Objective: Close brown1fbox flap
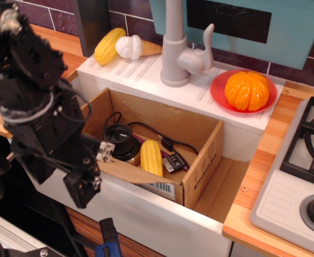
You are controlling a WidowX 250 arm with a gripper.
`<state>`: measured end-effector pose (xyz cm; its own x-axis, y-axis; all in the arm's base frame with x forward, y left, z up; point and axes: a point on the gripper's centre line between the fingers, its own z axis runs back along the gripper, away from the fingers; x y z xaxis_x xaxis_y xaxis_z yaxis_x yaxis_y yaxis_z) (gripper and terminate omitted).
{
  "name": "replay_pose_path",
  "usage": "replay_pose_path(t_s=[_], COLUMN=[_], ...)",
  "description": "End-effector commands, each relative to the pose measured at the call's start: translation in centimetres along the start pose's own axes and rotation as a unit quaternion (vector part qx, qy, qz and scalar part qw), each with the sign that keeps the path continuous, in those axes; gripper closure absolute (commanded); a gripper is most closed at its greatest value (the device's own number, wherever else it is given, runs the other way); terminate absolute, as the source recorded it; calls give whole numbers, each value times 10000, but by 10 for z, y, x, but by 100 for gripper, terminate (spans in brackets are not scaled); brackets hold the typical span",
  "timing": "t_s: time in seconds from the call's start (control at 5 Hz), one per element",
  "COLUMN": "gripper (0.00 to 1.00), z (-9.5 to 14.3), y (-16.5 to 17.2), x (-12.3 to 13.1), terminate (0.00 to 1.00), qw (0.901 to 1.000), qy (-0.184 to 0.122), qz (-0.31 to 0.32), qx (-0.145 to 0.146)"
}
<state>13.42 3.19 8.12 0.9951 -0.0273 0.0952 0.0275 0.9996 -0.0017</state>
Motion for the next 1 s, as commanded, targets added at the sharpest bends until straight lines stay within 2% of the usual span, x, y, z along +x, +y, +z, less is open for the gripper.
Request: replay_pose_path(t_s=[0.0,0.4,0.8], gripper=[0,0,0], z=[12,8,2], y=[5,6,3], x=[34,98,139], terminate=[0,0,0], qw=[9983,9975,9961], qy=[-516,-624,-791], qz=[-96,-309,-379], qx=[239,144,133])
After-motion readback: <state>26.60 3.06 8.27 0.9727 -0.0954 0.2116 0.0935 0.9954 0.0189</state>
